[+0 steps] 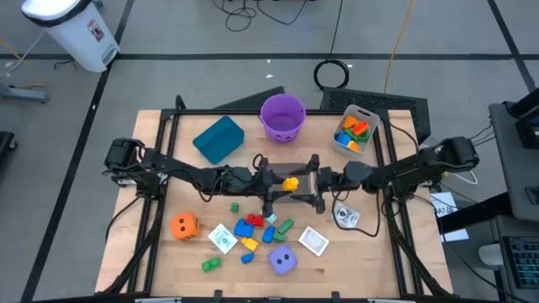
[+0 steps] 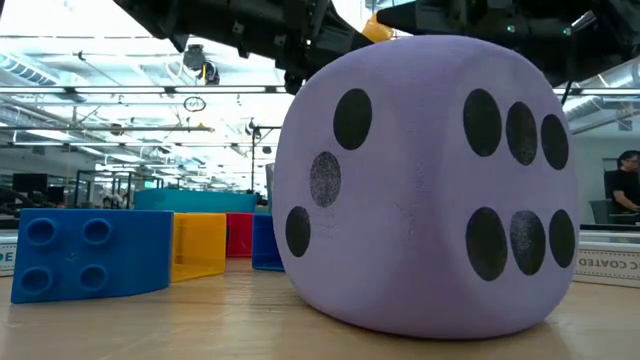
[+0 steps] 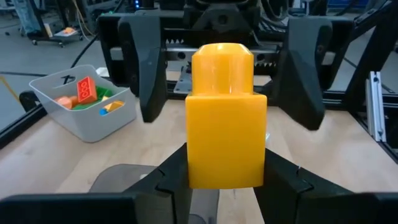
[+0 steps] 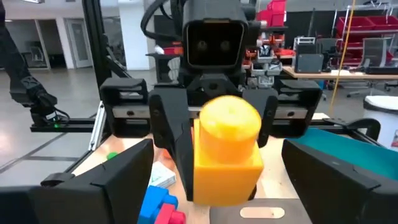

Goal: Pick & Place Toys
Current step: Put the left yellow game piece into the white bin

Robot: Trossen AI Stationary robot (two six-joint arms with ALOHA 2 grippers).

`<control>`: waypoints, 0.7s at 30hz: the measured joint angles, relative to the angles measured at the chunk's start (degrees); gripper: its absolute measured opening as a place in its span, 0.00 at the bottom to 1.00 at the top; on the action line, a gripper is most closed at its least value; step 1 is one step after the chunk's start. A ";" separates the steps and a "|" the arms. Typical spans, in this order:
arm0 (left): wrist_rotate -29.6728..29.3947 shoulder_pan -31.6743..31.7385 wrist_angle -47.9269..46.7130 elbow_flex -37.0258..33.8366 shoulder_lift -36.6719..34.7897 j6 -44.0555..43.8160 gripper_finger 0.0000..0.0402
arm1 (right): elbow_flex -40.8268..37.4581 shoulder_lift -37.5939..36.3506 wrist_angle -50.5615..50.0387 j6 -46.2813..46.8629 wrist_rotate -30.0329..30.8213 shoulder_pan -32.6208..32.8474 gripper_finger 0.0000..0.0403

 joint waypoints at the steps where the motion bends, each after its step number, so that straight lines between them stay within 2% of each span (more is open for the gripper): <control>1: 0.00 0.00 0.01 0.00 0.00 0.02 0.36 | 0.00 0.24 0.28 -0.20 0.00 0.00 0.80; 6: 0.00 0.00 -0.08 0.00 0.00 -0.02 0.36 | 0.02 0.74 0.65 -0.31 0.09 -0.02 0.69; 18: 0.06 0.00 -0.10 0.00 -0.01 -0.10 0.36 | 0.02 0.72 0.65 -0.35 0.05 -0.02 0.32; 21: -0.18 0.00 -0.21 -0.02 -0.02 0.02 0.36 | 0.00 0.72 0.58 -0.18 0.18 -0.02 0.25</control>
